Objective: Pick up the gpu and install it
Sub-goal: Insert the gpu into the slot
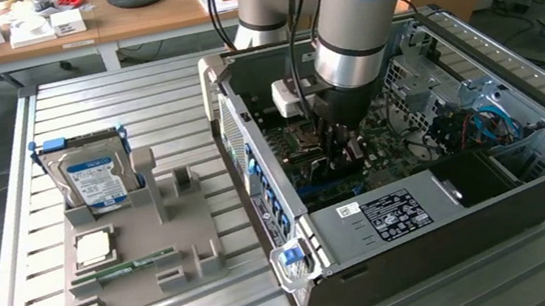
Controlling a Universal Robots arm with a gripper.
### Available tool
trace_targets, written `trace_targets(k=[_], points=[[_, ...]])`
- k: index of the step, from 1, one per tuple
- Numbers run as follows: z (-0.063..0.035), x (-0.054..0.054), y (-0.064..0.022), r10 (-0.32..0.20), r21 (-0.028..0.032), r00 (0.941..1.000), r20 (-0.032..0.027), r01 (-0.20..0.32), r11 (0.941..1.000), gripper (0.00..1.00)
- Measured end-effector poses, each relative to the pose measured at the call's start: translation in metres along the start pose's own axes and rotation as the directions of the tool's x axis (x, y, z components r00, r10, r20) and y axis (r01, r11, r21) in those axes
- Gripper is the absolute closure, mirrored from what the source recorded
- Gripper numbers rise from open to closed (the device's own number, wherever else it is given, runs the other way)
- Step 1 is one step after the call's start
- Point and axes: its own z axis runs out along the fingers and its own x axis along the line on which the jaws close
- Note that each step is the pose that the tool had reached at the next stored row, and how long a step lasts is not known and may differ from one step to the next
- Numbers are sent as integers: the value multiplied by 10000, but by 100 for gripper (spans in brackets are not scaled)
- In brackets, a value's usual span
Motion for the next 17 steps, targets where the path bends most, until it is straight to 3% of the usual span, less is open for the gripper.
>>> trace_targets(k=[8,17], points=[[-26,0,0,0,-4,10000,-10,0,10000,73],[-21,1,0,49,-7,10000,20,-49,10000,73]])
